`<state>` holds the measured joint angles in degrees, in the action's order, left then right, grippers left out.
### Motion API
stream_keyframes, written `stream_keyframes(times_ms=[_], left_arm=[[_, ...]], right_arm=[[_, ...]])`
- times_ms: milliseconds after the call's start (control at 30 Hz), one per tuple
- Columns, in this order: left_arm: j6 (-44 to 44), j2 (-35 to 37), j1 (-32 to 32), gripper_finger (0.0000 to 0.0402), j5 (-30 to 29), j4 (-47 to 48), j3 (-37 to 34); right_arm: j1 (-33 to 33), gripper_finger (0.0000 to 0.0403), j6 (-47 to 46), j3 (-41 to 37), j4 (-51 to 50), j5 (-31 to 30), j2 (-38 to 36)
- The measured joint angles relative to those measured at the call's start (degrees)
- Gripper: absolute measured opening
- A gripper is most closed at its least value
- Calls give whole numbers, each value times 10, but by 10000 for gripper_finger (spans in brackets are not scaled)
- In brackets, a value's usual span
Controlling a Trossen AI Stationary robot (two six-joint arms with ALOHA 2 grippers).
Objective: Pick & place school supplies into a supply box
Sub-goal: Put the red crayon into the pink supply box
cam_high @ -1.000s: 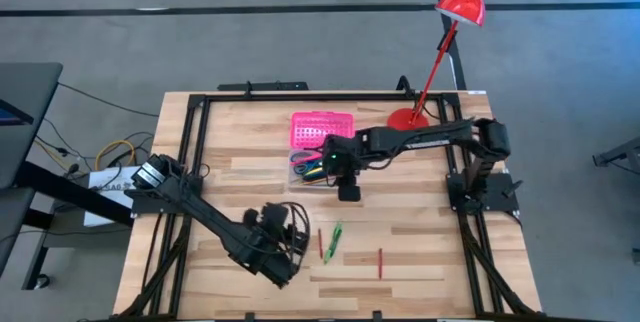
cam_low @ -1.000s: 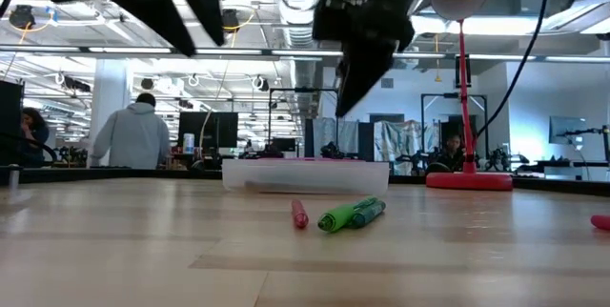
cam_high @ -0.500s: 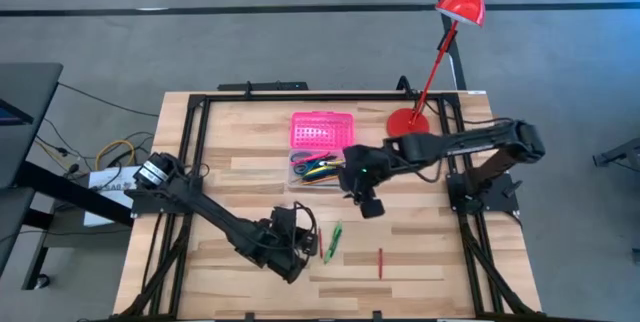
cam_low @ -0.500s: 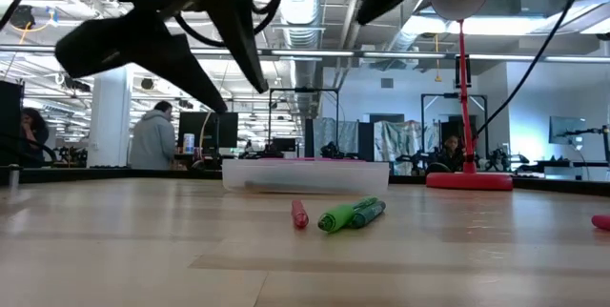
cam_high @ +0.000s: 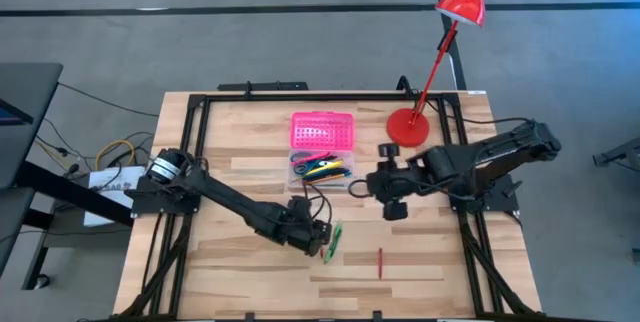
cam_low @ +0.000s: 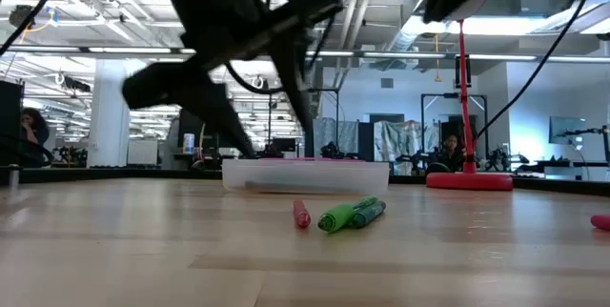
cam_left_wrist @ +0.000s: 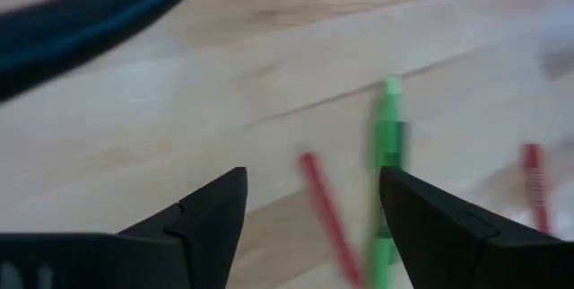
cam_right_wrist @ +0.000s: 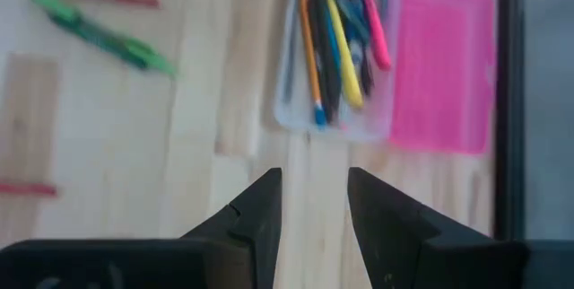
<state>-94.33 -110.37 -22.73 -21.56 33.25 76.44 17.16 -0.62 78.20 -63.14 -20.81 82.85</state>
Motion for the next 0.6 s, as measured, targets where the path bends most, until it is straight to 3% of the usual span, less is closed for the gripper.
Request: stream_keyframes(times_ms=[233, 600], left_arm=[[53, -14, 15, 249, 47, -41, 0], [68, -49, 15, 249, 87, -79, 7]], right_arm=[[34, 121, -88, -87, -3, -38, -88], [118, 121, -232, -277, 75, -14, -257]])
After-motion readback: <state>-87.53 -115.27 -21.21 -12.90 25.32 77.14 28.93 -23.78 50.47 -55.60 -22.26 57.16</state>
